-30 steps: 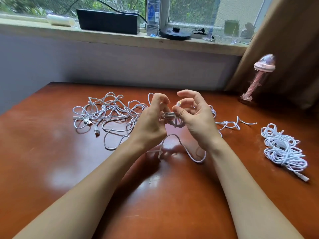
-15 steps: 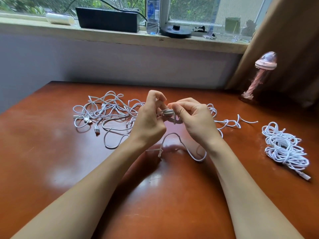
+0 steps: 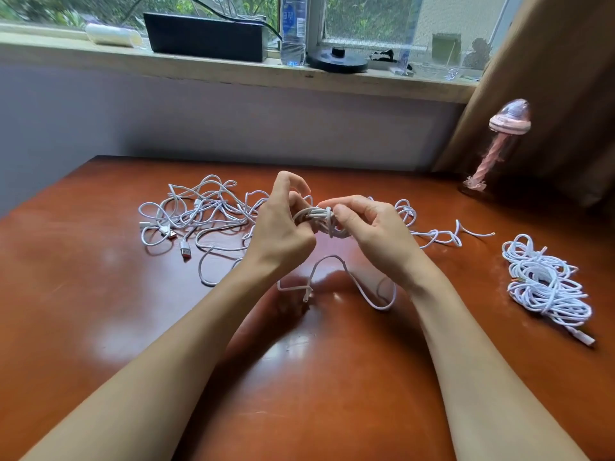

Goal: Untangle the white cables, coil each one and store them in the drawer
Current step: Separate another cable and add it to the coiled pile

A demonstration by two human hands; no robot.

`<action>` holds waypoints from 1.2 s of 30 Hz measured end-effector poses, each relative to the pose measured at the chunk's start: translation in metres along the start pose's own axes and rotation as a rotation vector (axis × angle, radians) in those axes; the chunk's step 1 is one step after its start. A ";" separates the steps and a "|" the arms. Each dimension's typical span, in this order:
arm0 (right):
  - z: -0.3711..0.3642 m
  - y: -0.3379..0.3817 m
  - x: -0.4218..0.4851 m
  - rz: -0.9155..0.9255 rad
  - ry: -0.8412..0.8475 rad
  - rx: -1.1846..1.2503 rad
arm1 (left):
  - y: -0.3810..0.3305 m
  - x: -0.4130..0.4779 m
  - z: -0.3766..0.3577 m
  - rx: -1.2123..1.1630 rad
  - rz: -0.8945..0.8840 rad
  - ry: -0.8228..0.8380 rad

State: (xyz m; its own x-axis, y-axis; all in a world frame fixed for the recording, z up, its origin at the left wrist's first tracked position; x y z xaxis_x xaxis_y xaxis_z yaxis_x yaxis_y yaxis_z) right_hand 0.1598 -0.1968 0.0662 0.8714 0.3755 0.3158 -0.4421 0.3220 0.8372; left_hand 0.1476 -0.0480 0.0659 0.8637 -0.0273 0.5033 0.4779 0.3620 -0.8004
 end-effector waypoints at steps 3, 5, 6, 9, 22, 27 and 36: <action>-0.002 0.000 -0.001 -0.008 0.042 0.016 | 0.005 0.000 0.001 -0.027 0.035 0.003; -0.001 -0.001 0.000 -0.011 0.050 0.020 | 0.008 0.001 0.001 -0.049 0.056 0.005; 0.000 -0.001 -0.001 -0.017 0.055 0.035 | 0.010 0.001 0.001 -0.061 0.068 0.009; 0.000 -0.005 -0.003 -0.051 0.081 0.116 | 0.021 0.003 0.000 -0.103 0.124 0.029; -0.006 -0.013 -0.005 -0.125 0.130 0.210 | 0.019 0.002 -0.008 -0.123 0.128 0.065; -0.006 -0.015 -0.005 -0.127 0.119 0.272 | 0.013 0.001 -0.006 -0.095 0.099 0.061; -0.007 -0.019 -0.005 -0.124 0.155 0.328 | 0.006 0.001 -0.005 0.019 0.007 0.053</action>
State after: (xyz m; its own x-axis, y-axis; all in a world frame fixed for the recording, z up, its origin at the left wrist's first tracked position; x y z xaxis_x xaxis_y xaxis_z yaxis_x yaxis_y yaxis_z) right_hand 0.1622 -0.1985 0.0460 0.8603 0.4864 0.1528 -0.2221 0.0878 0.9711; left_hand 0.1523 -0.0501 0.0599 0.8746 -0.0738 0.4792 0.4690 0.3796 -0.7975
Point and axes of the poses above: each hand's wrist, its own x-axis towards the middle knuckle, its own z-axis out of the back of the hand, y = z × x, the point moved 9 cm from there along x, towards the middle knuckle, and after that the axes turned 6 degrees about y, right-handed, at the moved point
